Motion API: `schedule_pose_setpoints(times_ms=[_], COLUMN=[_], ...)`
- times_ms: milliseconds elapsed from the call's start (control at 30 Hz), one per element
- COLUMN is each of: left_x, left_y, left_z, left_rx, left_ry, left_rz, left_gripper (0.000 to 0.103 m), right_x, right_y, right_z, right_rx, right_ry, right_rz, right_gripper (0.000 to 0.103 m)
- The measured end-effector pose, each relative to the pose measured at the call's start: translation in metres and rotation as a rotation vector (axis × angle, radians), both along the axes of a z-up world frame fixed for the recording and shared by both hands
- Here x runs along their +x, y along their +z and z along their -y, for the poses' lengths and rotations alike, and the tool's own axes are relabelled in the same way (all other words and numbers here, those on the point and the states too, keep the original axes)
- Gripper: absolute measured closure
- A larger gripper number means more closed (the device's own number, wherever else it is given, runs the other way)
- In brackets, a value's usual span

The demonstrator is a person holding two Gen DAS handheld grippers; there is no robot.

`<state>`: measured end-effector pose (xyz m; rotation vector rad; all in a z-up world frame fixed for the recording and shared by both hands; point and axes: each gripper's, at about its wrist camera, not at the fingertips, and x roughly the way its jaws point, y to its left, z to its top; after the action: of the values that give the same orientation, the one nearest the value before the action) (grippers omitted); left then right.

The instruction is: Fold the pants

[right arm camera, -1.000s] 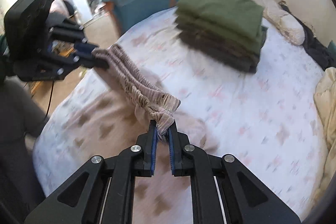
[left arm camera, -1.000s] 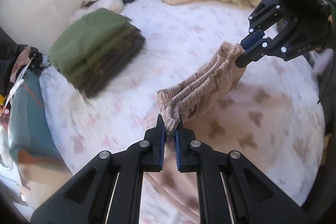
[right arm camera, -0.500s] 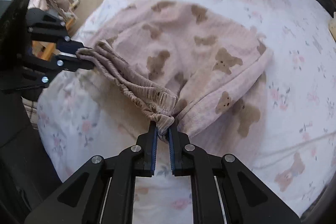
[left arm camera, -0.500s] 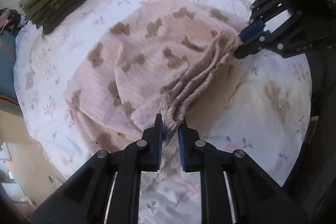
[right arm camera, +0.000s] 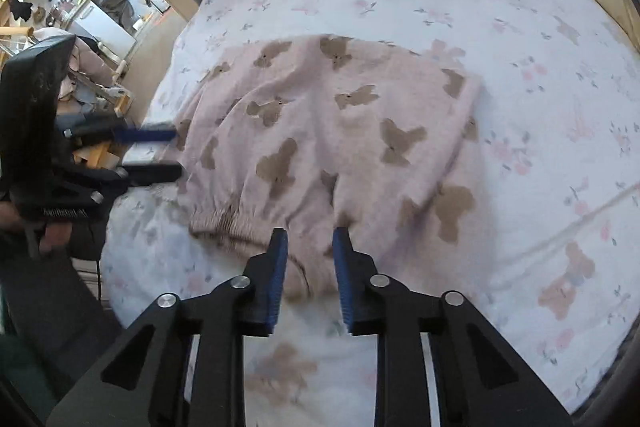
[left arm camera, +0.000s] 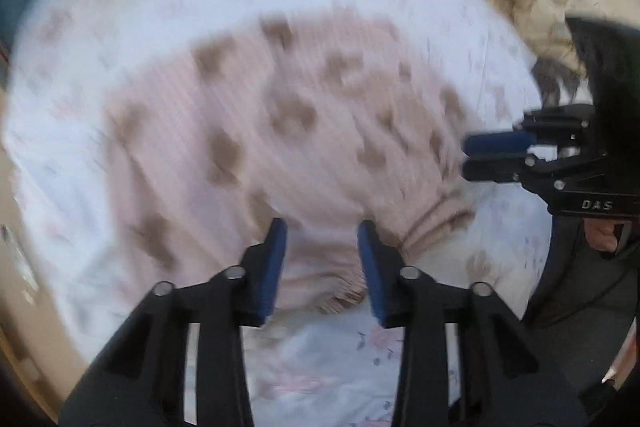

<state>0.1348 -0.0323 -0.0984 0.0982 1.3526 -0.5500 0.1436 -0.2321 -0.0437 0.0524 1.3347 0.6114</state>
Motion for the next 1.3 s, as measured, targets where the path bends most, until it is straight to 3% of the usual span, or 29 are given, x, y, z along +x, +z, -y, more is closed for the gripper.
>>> schedule_pose_setpoints(times_ms=[100, 200, 300, 367, 467, 567, 633, 800, 1000, 1100, 1167, 1200, 1300], left_x=[-0.01, -0.01, -0.004, 0.003, 0.023, 0.043, 0.055, 0.088, 0.103, 0.106, 0.109, 0.11, 0.111], left_y=[-0.027, -0.033, -0.024, -0.012, 0.004, 0.003, -0.003, -0.012, -0.028, -0.03, -0.03, -0.029, -0.023], left_z=[0.012, 0.005, -0.01, -0.033, -0.075, -0.121, -0.135, -0.121, -0.101, -0.096, -0.092, -0.091, -0.091], left_rx=[0.152, 0.147, 0.1, 0.032, -0.007, -0.065, -0.097, -0.104, -0.031, 0.02, 0.048, 0.058, 0.111], left_ry=[-0.068, -0.039, 0.022, 0.109, 0.3, 0.535, 0.611, 0.582, 0.537, 0.507, 0.489, 0.488, 0.486], left_rz=[-0.007, -0.058, -0.1, -0.108, -0.051, -0.033, -0.039, -0.01, -0.028, -0.007, 0.006, 0.007, 0.036], left_gripper=[0.072, 0.072, 0.072, 0.07, 0.067, 0.067, 0.067, 0.069, 0.073, 0.095, 0.102, 0.102, 0.103], right_x=[-0.001, -0.01, -0.006, 0.002, 0.022, 0.048, 0.072, 0.11, 0.129, 0.132, 0.131, 0.13, 0.13], right_y=[-0.03, -0.056, -0.047, -0.025, 0.003, 0.011, 0.009, -0.018, -0.044, -0.053, -0.057, -0.056, -0.05], right_z=[-0.017, -0.019, -0.008, 0.008, 0.039, 0.066, 0.083, 0.102, 0.094, 0.083, 0.074, 0.069, 0.074], right_rx=[-0.052, -0.17, -0.117, -0.044, 0.042, 0.11, 0.16, 0.19, 0.158, 0.117, 0.077, 0.047, 0.023], right_ry=[0.05, 0.095, 0.053, -0.004, -0.131, -0.251, -0.343, -0.464, -0.43, -0.387, -0.35, -0.319, -0.32], right_rz=[-0.071, -0.141, -0.162, -0.125, -0.051, -0.021, -0.026, -0.077, -0.102, -0.114, -0.104, -0.085, -0.063], right_gripper=[0.08, 0.08, 0.08, 0.08, 0.075, 0.072, 0.072, 0.072, 0.072, 0.072, 0.08, 0.096, 0.101])
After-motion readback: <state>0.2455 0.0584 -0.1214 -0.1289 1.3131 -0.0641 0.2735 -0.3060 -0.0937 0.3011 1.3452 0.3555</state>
